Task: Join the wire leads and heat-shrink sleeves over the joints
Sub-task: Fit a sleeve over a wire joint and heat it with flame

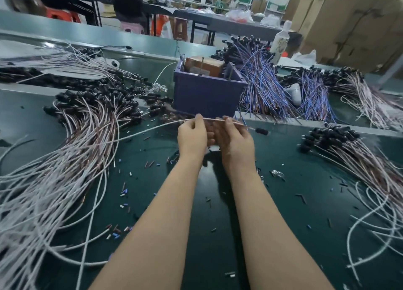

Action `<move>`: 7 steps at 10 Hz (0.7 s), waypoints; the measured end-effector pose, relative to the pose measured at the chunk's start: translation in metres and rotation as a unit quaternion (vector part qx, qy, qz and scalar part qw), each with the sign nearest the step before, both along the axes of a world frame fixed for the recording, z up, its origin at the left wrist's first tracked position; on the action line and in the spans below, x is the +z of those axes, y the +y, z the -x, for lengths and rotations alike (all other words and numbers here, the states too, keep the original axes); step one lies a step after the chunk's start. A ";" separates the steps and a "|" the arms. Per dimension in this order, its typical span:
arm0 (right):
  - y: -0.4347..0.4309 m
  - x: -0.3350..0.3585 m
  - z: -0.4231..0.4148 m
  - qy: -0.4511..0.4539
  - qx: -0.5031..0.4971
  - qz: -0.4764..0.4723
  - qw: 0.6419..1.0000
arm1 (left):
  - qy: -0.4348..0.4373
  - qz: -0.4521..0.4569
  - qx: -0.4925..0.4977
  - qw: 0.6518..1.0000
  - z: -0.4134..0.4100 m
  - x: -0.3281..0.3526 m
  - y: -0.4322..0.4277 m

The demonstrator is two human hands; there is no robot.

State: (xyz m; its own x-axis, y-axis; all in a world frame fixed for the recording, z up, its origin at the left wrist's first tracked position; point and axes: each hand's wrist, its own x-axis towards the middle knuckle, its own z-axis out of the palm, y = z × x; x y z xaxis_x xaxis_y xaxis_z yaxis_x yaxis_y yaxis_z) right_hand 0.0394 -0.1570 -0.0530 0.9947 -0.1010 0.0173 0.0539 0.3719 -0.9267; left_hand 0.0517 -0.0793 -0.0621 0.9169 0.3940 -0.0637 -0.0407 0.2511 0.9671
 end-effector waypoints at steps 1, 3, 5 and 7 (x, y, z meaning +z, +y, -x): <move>0.007 -0.002 -0.006 0.000 -0.027 0.058 0.998 | 0.002 -0.005 -0.004 1.000 -0.005 -0.003 0.001; 0.018 -0.014 -0.012 0.003 -0.090 0.074 0.993 | -0.021 0.136 -0.017 0.990 -0.009 0.003 0.011; 0.003 -0.011 -0.015 0.007 -0.203 0.001 0.979 | -0.024 0.037 0.009 0.999 -0.012 -0.003 0.014; 0.002 -0.004 -0.010 0.006 0.084 -0.089 0.992 | -0.053 -0.076 0.060 0.994 -0.013 -0.005 0.017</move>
State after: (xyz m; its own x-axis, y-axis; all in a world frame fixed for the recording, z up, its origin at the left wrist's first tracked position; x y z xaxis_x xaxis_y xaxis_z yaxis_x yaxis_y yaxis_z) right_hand 0.0495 -0.1552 -0.0571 0.9978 0.0667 0.0017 -0.0342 0.5327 -0.8456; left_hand 0.0642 -0.0620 -0.0667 0.8608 0.4991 0.0998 -0.1663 0.0903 0.9819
